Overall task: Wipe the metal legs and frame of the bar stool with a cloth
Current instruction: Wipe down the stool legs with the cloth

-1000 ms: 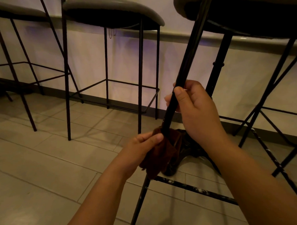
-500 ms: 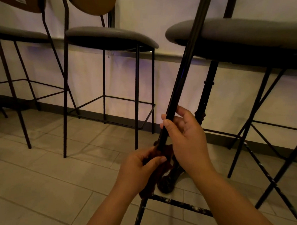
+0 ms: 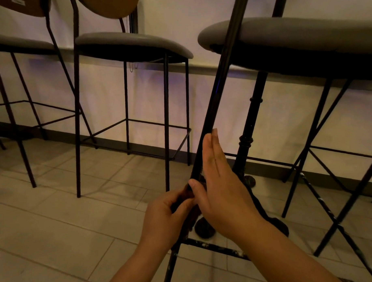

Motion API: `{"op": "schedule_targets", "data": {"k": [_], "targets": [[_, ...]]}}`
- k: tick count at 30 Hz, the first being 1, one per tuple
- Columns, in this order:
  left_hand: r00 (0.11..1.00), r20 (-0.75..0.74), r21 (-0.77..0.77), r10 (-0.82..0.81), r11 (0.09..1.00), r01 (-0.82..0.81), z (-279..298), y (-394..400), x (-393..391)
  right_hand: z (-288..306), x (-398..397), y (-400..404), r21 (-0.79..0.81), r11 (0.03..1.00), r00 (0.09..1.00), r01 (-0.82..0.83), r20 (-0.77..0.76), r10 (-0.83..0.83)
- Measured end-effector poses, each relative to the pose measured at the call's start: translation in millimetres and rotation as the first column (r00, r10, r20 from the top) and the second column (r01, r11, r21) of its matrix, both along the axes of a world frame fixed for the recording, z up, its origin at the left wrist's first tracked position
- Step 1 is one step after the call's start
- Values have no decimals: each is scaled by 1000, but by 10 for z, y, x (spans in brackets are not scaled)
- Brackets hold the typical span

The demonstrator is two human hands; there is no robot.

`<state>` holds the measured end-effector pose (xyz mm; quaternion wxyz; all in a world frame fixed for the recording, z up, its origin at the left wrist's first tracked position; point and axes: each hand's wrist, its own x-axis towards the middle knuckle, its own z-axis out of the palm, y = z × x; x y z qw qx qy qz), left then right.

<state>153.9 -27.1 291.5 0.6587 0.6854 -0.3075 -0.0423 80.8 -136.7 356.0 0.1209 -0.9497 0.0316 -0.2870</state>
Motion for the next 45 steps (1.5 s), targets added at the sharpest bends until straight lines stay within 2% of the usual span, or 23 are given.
{"op": "schedule_targets", "data": {"k": [6, 13, 17, 23, 30, 38, 45], "targets": [[990, -107, -35, -95, 995, 91, -14, -5, 42, -22, 17, -93, -89, 996, 1000, 27, 19, -25], [995, -4, -133, -102, 986, 101, 26, -56, 14, -63, 34, -125, -46, 998, 997, -36, 71, 39], [995, -19, -53, -99, 994, 98, -181, -4, 42, -51, 38, -214, -105, 993, 997, -49, 56, 55], [998, 45, 34, -32, 999, 31, -279, 15, 51, -30, 65, -167, -48, 998, 995, -37, 91, 41], [938, -251, -39, -239, 971, 237, -235, 118, 202, -126, 113, -189, -79, 997, 969, -21, 242, 39], [901, -319, -60, -295, 955, 291, -247, 149, 294, -138, 129, -196, -63, 997, 966, -38, 253, 53], [918, -330, -149, -221, 972, 181, -169, 73, 202, -179, 143, -200, -23, 997, 954, -70, 292, 73]]}}
